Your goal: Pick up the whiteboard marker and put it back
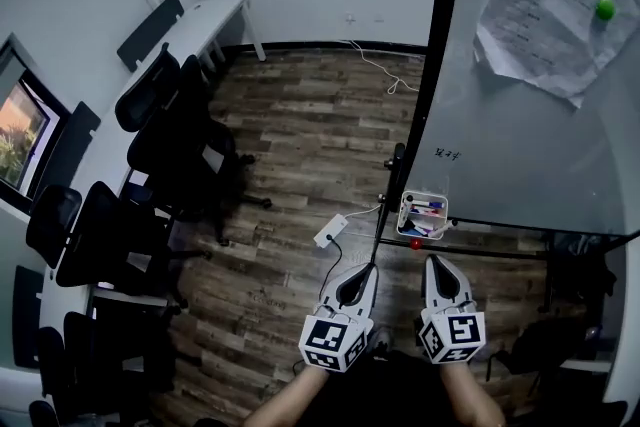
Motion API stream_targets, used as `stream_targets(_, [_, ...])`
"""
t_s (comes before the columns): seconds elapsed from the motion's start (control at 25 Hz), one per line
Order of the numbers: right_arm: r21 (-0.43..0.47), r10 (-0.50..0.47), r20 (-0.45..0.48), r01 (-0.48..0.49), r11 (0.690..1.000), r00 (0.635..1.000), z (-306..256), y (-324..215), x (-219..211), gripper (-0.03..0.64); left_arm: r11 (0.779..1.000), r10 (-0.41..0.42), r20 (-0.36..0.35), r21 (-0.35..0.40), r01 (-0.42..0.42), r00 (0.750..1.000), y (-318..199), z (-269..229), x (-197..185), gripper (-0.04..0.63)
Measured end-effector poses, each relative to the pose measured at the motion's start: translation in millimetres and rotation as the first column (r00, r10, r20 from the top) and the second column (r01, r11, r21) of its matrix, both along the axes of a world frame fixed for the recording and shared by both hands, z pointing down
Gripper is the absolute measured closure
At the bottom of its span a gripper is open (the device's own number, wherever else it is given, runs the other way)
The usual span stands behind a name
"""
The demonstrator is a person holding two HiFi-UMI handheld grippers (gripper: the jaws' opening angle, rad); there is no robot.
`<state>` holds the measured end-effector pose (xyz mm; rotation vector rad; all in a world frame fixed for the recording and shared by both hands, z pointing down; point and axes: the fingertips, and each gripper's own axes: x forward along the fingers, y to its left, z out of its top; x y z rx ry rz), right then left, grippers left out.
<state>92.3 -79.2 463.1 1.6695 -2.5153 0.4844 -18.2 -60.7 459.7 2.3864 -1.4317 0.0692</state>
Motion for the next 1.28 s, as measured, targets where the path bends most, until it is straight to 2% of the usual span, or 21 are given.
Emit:
stream_targets(0.12, [0.014, 0.003, 0.015, -0.003, 1.000, 1.000, -5.9, 13.0, 12.2, 0.603, 1.000, -0.010, -0.018, -0.022, 0.009, 1.000, 15.2, 2.6, 6.0, 0.589])
stream_targets(0.32, [0.041, 0.000, 0.041, -0.002, 0.999, 0.999, -19.1, 30.3, 31.3, 0.603, 0.999, -0.031, 0.007, -0.019, 0.031, 0.999, 38.0, 0.9, 11.4, 0.589])
stream_targets(0.64, [0.096, 0.018, 0.024, -0.021, 0.995, 1.000, -35.5, 55.0, 53.6, 0.603, 0.999, -0.017, 0.061, 0.029, 0.016, 0.998, 59.6, -10.0, 23.5, 0.589])
stream_targets(0.84, [0.150, 0.041, -0.041, -0.034, 0.988, 0.998, -44.2, 62.9, 59.3, 0.603, 0.997, 0.006, 0.074, 0.082, -0.013, 0.997, 52.3, -24.3, 25.6, 0.589])
stream_targets(1.08, [0.172, 0.069, -0.034, -0.062, 0.983, 0.997, -53.2, 73.3, 58.0, 0.603, 0.991, 0.000, 0.091, 0.130, -0.012, 0.996, 44.4, -41.4, 10.7, 0.589])
stream_targets(1.28, [0.205, 0.082, -0.044, -0.072, 0.976, 0.996, -64.8, 83.0, 50.4, 0.603, 0.990, 0.020, 0.086, 0.139, -0.032, 0.996, 37.8, -43.6, 7.1, 0.589])
